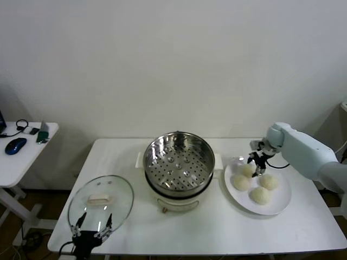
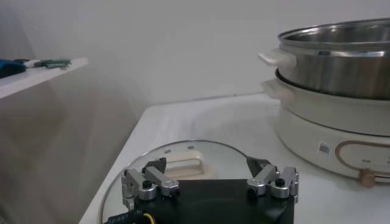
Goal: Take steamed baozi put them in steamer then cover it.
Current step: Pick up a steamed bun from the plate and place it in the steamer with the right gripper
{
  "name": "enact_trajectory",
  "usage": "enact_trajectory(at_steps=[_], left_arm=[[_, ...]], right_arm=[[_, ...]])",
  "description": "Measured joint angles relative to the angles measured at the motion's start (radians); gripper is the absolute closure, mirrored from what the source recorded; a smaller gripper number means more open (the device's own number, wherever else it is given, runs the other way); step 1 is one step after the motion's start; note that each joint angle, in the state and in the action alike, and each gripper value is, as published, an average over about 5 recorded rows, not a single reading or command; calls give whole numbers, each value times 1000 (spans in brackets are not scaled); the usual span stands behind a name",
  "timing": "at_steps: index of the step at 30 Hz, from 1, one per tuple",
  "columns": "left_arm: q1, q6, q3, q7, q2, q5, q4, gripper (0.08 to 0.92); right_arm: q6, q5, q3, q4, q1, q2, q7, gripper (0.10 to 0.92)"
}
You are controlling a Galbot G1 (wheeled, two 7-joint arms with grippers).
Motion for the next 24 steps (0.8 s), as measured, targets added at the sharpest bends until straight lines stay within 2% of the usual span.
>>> enact_trajectory(at_steps=[11,24], left_arm=[[8,-6,3,0,-4,7,-7,177],[0,-11,14,1,-3,9,-7,177]], right_arm=[[57,62,-106,102,141,-37,-22,389],[263,192,-369,482,555,-18,-27,389]])
